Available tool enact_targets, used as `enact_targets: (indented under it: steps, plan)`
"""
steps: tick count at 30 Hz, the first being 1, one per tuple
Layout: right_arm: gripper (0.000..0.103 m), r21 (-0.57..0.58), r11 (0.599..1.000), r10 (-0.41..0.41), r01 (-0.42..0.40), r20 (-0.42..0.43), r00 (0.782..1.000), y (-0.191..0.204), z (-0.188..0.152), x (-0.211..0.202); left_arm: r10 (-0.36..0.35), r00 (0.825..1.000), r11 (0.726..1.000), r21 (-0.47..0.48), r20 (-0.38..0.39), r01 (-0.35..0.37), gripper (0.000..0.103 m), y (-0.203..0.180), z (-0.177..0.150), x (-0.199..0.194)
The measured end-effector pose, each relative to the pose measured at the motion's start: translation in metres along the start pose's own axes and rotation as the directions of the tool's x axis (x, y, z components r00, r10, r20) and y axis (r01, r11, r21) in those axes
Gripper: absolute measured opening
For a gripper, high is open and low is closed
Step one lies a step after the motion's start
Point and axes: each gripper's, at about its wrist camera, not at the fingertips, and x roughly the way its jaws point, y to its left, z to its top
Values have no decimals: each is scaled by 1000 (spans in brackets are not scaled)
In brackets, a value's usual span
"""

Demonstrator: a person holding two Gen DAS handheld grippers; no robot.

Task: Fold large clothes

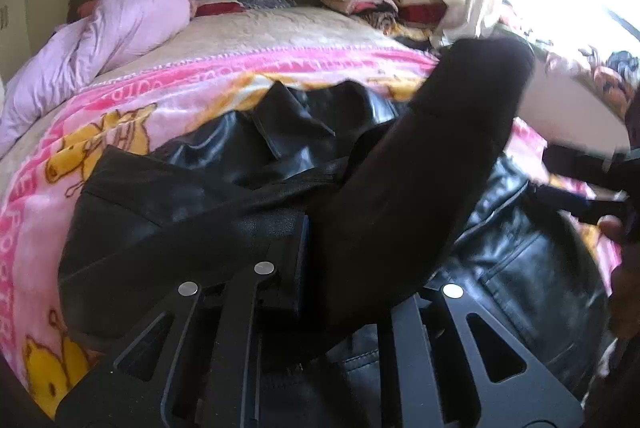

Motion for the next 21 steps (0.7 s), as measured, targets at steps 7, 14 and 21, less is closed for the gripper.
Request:
enact_targets:
  steps: [7, 14, 21]
  plan:
    - [95, 181, 976, 137, -121, -77, 988, -11, 5, 26, -13, 999, 999, 45, -43, 15, 35, -10, -10, 7]
    - [94, 309, 939, 196, -151, -122, 973, -22, 7, 45, -18, 996, 990, 139, -92, 30, 70, -35, -21, 14]
    - [90, 338, 931, 190, -134, -139, 972, -28, 6, 51, -65, 994, 987, 140, -93, 78, 82, -35, -19, 6]
